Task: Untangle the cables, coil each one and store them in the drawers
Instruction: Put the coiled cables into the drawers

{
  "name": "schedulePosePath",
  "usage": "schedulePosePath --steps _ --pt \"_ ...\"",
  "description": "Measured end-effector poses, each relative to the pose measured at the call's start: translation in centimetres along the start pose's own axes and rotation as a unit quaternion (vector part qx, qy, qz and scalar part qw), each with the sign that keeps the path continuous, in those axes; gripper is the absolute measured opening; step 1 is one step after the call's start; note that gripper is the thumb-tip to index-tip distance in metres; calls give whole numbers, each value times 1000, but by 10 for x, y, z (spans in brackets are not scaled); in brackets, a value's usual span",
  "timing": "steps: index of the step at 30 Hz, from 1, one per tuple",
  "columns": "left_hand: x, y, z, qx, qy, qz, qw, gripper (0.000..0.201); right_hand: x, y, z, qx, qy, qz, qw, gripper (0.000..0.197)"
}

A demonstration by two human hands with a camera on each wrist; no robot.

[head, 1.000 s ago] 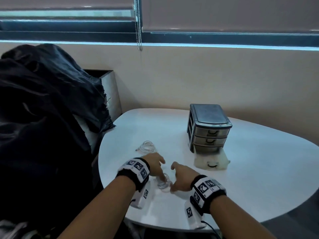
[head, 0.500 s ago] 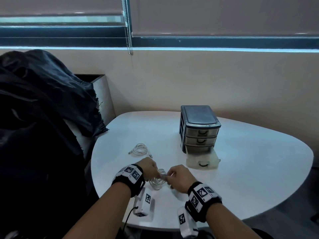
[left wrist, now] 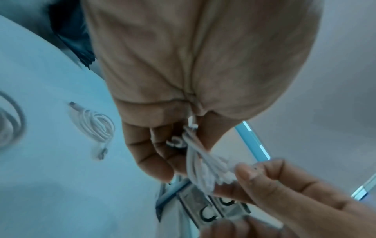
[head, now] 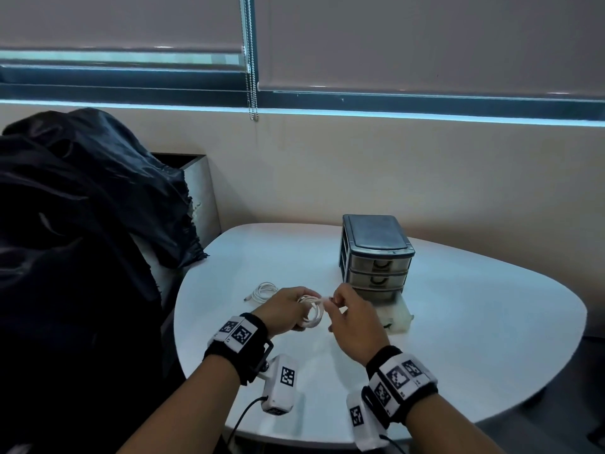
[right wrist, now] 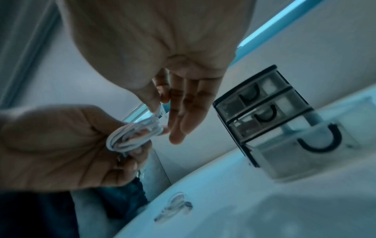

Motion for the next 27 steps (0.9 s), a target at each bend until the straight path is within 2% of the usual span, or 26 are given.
schedulePosePath --steps 2,4,5,8,13,19,23,27 --pt "-3 10 4 -20 8 11 1000 27 0 1 0 127 -28 65 989 19" --pt "-5 20 11 -53 0 22 998 26 -1 -4 3 195 -61 92 975 29" --pt "-7 24 14 -74 -8 31 997 26 0 -8 0 200 -56 80 975 30" --pt "-9 33 20 -188 -37 51 980 30 2 -19 -16 188 10 25 982 5" --pt "-9 37 25 -316 -47 36 947 30 6 -15 -27 240 48 33 969 12" --pt "-9 28 22 -234 -12 24 972 29 0 -6 -24 283 1 100 954 14" --pt "-10 30 21 -195 34 41 979 29 -4 0 -16 358 -40 180 915 11" --pt "-10 38 17 -178 51 60 981 28 -8 4 -6 488 -64 233 839 14"
Point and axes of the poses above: each hand's wrist, its own x-axis towards the middle knuckle, its own z-axis out of the palm, y = z × x, the point moved 8 cm from there along x, towards the middle knuckle
